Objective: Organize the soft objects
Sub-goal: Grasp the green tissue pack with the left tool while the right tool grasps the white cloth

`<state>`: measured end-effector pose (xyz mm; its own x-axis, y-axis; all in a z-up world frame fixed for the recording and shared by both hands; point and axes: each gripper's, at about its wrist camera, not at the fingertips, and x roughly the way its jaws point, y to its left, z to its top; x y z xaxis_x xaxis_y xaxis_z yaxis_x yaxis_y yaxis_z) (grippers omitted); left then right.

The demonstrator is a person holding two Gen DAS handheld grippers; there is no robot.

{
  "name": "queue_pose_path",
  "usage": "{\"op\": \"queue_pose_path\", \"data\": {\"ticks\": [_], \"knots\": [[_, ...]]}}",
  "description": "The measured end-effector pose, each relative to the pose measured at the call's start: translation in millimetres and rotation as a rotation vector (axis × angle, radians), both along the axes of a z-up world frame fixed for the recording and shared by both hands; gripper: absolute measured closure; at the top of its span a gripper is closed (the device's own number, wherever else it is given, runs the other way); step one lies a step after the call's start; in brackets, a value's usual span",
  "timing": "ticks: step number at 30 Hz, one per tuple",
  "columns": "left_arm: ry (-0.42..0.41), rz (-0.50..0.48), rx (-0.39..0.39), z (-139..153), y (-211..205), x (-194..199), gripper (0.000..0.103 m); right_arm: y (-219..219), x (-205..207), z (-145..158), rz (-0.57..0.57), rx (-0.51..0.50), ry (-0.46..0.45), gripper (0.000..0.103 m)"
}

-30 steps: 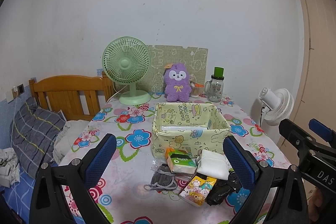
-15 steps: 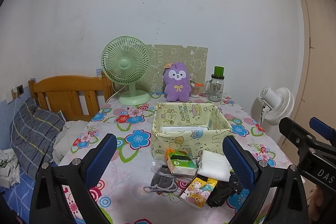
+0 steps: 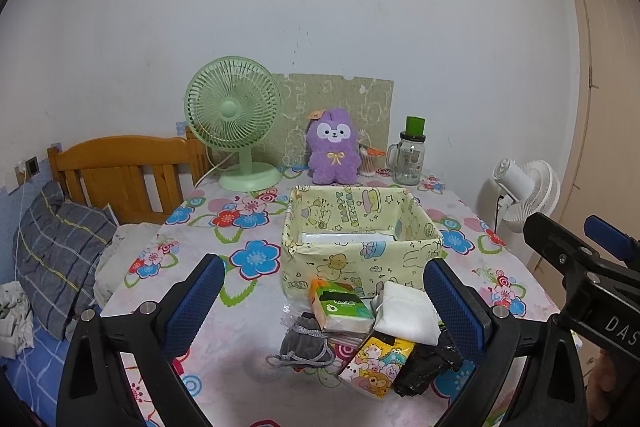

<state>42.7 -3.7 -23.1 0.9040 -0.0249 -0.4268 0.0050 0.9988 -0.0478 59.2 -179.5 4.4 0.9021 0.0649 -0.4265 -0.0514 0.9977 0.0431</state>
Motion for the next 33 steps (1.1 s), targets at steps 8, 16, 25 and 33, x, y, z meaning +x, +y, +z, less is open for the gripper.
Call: {"op": "queue_pose_path", "data": {"ticks": [8, 16, 25, 33], "knots": [[0.027, 0.015, 0.01, -14.7, -3.8, 13.8, 0.004, 4.7, 15.0, -14.8, 0.003, -0.002, 0.038, 0.005], [0.095, 0.006, -0.004, -35.9, -4.1, 36.1, 0.007, 11.6, 35.7, -37.9, 0.019, 0.0, 0.098, 0.005], [0.179, -0.003, -0.005, -62.1, -5.3, 58.7, 0.01, 19.2, 61.1, -67.8, 0.038, 0.007, 0.179, 0.006], [0.251, -0.016, 0.001, -82.7, -10.2, 79.6, 0.016, 23.4, 82.2, -90.7, 0.047, 0.013, 0.251, 0.007]]}}
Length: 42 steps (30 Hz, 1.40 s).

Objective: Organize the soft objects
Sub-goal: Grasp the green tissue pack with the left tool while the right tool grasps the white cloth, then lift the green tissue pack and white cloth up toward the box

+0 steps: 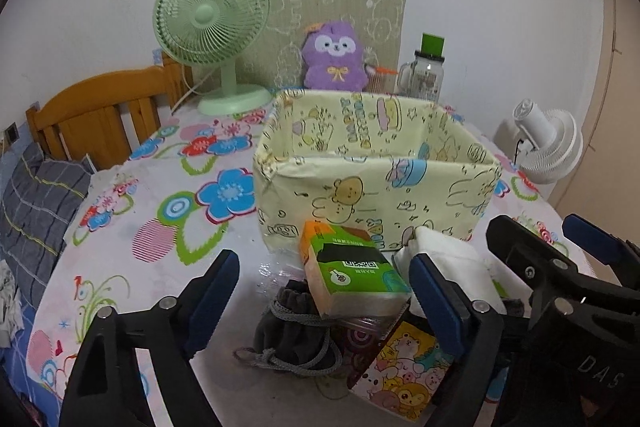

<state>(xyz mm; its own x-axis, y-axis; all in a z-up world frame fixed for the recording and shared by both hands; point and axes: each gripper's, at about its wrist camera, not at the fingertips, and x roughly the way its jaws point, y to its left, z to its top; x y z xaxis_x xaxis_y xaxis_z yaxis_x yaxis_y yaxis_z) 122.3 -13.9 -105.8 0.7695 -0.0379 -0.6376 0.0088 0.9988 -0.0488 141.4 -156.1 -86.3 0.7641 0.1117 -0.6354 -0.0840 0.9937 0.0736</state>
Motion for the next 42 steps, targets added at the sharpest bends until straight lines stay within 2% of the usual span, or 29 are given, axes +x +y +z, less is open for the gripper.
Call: {"op": "queue_pose_path", "data": {"ticks": [7, 12, 16, 18, 21, 25, 32, 37, 39, 42], "knots": [[0.037, -0.016, 0.009, -11.2, -4.7, 14.3, 0.024, 3.6, 16.1, -15.2, 0.003, 0.012, 0.052, 0.007], [0.076, -0.046, -0.024, -19.9, -3.4, 21.5, 0.038, 6.8, 25.1, -24.1, 0.01, 0.033, 0.089, 0.007], [0.082, -0.052, -0.019, -22.3, -4.2, 23.5, 0.047, 9.9, 30.9, -30.8, 0.012, 0.047, 0.115, 0.007], [0.09, -0.067, -0.022, -24.2, -4.6, 24.3, 0.057, 12.0, 33.5, -34.5, 0.014, 0.049, 0.13, 0.007], [0.102, -0.076, -0.026, -27.5, -5.4, 25.2, 0.061, 14.3, 37.1, -39.9, 0.013, 0.048, 0.147, 0.007], [0.106, -0.08, -0.02, -29.8, -6.4, 25.8, 0.061, 16.0, 41.5, -45.8, 0.013, 0.057, 0.167, 0.007], [0.098, -0.081, 0.023, -32.3, -11.7, 24.5, 0.06, 19.8, 47.3, -54.2, 0.019, 0.066, 0.202, 0.016], [0.104, -0.08, 0.05, -34.1, -15.1, 26.4, 0.044, 19.8, 47.5, -56.1, 0.014, 0.059, 0.205, 0.032], [0.108, -0.078, 0.058, -34.6, -16.1, 28.0, 0.034, 18.2, 46.8, -55.9, 0.009, 0.058, 0.203, 0.044], [0.113, -0.079, 0.065, -35.7, -19.3, 29.2, 0.031, 16.6, 46.0, -55.3, 0.011, 0.05, 0.196, 0.052]]}}
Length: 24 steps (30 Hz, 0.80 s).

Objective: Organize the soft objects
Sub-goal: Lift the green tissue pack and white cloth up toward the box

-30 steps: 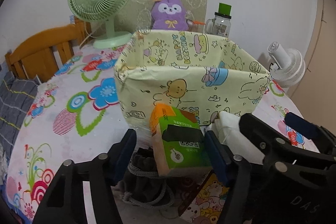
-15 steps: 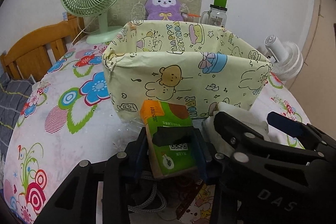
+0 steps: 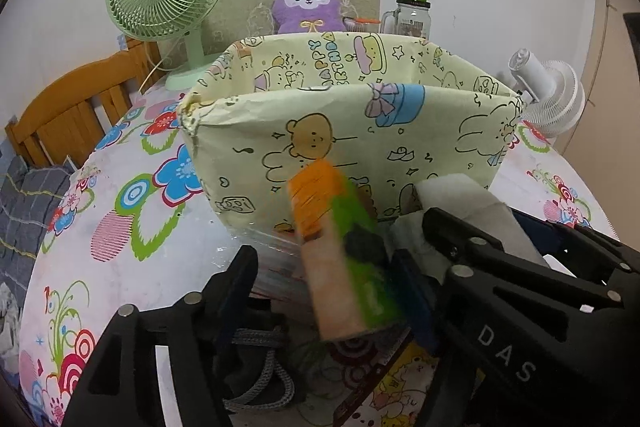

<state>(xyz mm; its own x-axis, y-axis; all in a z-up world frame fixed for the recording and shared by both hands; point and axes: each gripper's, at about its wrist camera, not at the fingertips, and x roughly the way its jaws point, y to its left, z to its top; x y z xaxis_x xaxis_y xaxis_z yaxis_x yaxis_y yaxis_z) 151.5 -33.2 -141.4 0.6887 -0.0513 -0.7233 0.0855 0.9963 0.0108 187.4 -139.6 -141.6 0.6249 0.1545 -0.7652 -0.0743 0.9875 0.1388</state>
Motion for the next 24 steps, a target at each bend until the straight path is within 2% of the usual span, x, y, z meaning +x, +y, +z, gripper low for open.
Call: {"op": "queue_pose_path", "data": {"ticks": [5, 9, 14, 16, 24], "knots": [[-0.008, 0.01, 0.003, 1.6, -3.6, 0.5, 0.031, -6.9, -1.4, 1.9, -0.008, 0.027, -0.009, 0.057], [-0.027, 0.002, 0.002, 6.4, -7.7, -2.7, 0.049, -10.7, -3.1, 6.4, -0.011, 0.042, -0.021, 0.059], [-0.032, -0.021, -0.013, 12.6, -12.2, -6.2, 0.063, -13.4, -8.2, 13.7, -0.008, 0.053, -0.036, 0.06], [-0.034, -0.027, -0.036, 16.1, -12.4, -8.0, 0.065, -14.3, -11.0, 18.4, -0.009, 0.051, -0.047, 0.061], [-0.073, -0.046, -0.039, 30.9, -16.9, -18.8, 0.067, -15.6, -25.5, 36.2, -0.01, 0.045, -0.088, 0.062]]}}
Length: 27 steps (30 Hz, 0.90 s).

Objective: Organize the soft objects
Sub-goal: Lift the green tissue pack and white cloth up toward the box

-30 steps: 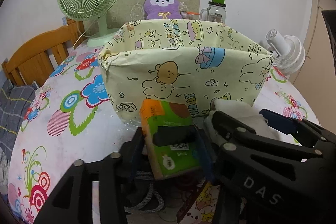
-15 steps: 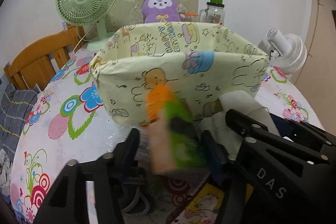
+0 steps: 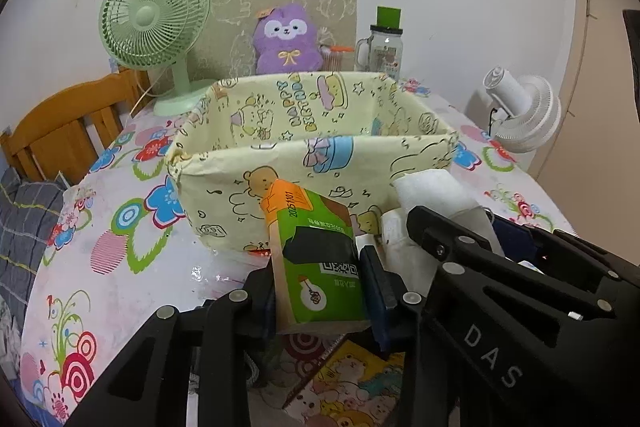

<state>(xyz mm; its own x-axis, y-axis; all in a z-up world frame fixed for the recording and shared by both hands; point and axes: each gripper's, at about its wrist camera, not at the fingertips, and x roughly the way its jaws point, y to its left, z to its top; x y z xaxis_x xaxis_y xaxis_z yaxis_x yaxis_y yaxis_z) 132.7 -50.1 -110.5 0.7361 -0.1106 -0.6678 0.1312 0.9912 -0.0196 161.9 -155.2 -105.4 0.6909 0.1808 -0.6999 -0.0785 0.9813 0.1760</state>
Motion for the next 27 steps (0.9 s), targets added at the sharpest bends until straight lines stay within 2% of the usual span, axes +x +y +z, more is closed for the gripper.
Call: {"op": "queue_pose_path", "data": {"ticks": [27], "knots": [[-0.166, -0.013, -0.02, 74.4, 2.2, -54.5, 0.067, 6.7, -57.1, 86.0, -0.011, -0.026, -0.176, 0.063]]}}
